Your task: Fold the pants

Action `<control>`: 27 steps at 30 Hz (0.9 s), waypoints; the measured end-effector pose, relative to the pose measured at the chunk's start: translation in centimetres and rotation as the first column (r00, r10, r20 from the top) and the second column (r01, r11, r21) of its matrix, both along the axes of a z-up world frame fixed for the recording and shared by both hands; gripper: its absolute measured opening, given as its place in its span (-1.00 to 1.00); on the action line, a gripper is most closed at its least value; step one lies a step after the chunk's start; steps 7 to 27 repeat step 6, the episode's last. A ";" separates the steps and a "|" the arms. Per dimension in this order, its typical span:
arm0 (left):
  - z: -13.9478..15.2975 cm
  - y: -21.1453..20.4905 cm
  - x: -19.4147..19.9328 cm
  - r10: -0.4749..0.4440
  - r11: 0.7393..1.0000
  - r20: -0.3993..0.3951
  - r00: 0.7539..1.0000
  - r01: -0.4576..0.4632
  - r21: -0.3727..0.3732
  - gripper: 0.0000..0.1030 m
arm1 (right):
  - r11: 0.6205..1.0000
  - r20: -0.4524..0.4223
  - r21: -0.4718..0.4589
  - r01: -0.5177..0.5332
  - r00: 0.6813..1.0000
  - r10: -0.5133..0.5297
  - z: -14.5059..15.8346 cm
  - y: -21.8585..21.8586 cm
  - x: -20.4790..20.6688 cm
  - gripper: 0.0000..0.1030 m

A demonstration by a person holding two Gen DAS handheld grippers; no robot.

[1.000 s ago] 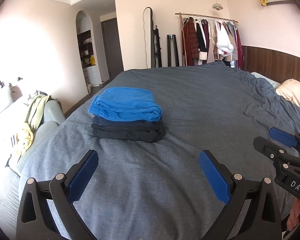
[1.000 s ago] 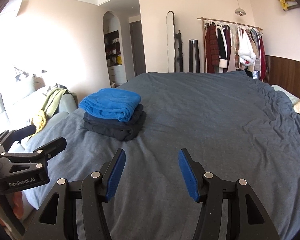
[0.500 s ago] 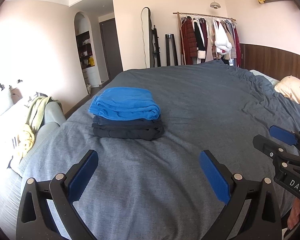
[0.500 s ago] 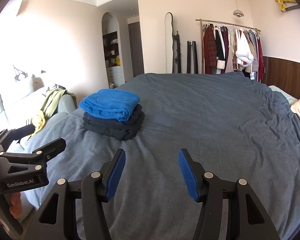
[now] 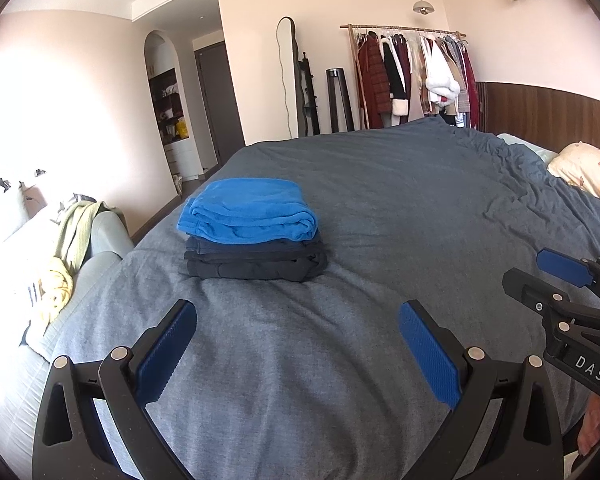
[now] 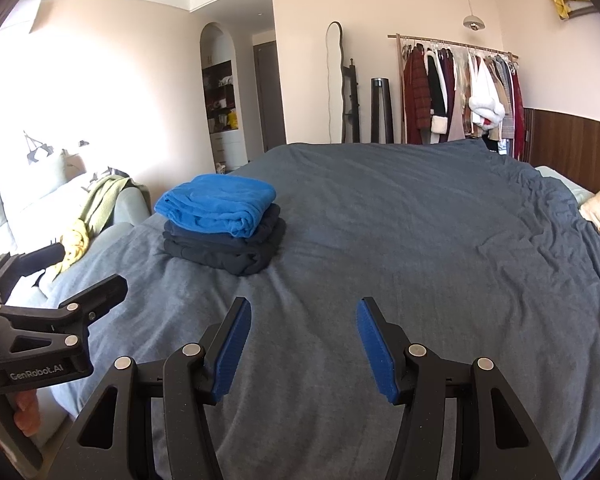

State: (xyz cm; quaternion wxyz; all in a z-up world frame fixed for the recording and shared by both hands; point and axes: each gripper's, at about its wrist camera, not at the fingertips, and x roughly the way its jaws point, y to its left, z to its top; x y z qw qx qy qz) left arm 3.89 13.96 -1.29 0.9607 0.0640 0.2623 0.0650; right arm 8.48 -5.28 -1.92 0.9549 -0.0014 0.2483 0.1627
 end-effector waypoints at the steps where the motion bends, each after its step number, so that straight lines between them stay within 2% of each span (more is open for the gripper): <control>1: 0.0 0.0 0.0 0.002 1.000 0.001 1.000 -0.002 0.002 1.00 | 1.000 -0.001 0.001 0.001 1.000 -0.001 0.0 0.1 0.0 0.10; 27: 0.1 0.0 -0.1 0.008 1.000 0.001 1.000 -0.008 -0.002 1.00 | 1.000 -0.005 0.006 0.005 1.000 -0.005 -0.2 0.0 0.0 0.10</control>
